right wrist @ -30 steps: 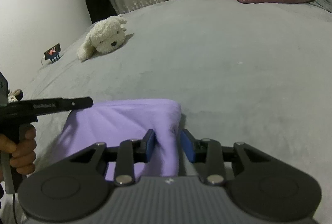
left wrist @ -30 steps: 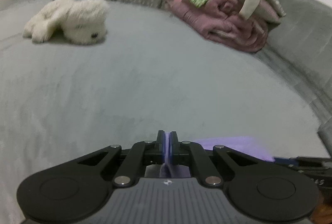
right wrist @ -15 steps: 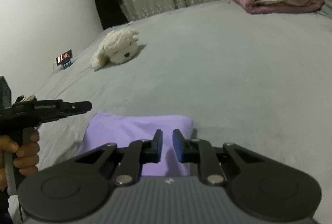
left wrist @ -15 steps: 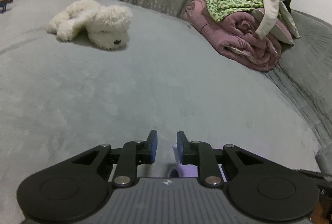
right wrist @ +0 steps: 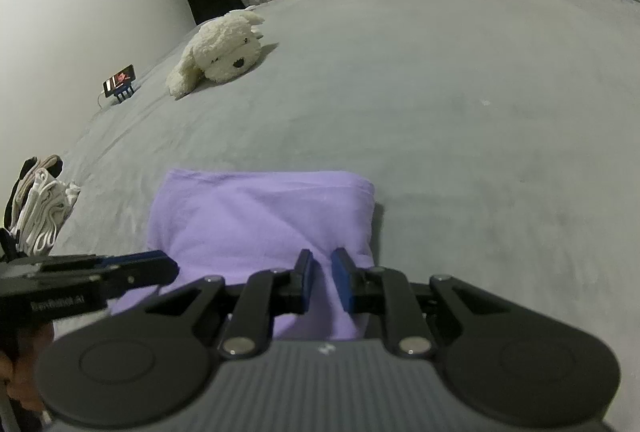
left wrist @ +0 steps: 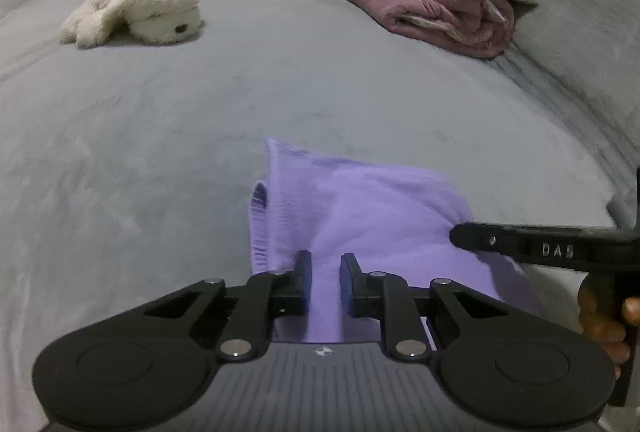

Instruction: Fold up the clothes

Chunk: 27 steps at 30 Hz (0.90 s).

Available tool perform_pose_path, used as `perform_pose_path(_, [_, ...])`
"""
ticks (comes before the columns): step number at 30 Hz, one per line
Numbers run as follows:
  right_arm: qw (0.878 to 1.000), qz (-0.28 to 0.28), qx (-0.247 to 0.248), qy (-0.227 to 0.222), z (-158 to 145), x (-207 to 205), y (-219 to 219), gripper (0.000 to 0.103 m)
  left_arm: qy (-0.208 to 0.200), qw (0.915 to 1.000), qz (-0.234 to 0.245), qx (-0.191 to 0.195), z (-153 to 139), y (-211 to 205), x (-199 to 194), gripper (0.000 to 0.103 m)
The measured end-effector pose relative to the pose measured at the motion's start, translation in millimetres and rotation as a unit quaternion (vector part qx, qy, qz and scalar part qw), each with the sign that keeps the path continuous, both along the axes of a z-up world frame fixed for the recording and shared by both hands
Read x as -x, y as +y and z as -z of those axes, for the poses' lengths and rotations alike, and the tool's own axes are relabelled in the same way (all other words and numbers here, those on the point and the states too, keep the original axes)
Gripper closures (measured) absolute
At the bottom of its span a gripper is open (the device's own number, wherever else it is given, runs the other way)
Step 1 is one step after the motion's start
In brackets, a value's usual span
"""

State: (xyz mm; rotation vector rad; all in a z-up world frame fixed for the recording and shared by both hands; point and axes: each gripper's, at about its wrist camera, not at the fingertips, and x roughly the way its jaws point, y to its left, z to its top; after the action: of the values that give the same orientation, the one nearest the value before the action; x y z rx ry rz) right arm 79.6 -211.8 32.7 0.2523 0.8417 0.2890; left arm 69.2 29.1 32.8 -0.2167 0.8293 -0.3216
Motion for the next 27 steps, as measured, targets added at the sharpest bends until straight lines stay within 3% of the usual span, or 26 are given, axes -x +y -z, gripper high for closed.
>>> perform_pose_path(13, [0.999,0.005,0.018,-0.035,6.8,0.6,9.5,0.091,0.024,0.9993,-0.014,0.027,4.1,8.5,-3.4,0.089])
perform_pose_path(20, [0.999,0.015,0.015,-0.05,-14.2,9.0,7.5,0.086,0.029,0.999,-0.015,0.03,1.4,8.5,-2.6,0.089])
perform_pose_path(27, [0.999,0.035,-0.008,-0.017,5.0,-0.3,-3.2,0.087,0.03,0.9992,-0.013,0.021,2.7,3.8,-3.7,0.089])
